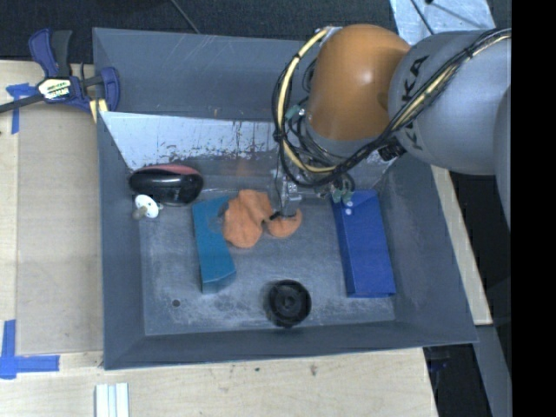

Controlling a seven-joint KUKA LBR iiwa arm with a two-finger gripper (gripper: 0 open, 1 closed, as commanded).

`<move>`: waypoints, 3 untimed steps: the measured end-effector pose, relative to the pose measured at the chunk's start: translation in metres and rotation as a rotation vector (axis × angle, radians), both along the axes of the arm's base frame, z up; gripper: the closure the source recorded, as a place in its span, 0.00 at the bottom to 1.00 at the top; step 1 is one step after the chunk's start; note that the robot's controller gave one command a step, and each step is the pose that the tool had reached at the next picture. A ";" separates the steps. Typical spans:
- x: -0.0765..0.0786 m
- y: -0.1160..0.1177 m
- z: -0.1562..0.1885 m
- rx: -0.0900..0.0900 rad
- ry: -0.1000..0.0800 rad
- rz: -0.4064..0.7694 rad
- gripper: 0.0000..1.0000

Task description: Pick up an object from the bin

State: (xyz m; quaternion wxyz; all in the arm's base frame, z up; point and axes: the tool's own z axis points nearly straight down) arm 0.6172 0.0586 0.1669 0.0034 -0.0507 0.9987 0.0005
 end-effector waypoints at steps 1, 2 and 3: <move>-0.011 -0.013 0.092 -0.001 0.001 0.016 0.00; -0.011 -0.013 0.091 -0.001 0.003 0.016 0.00; -0.008 -0.019 0.051 0.000 -0.006 0.019 0.00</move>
Offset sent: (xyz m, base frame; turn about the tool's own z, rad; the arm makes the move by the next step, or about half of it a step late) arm 0.0000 0.0000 0.0000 0.0000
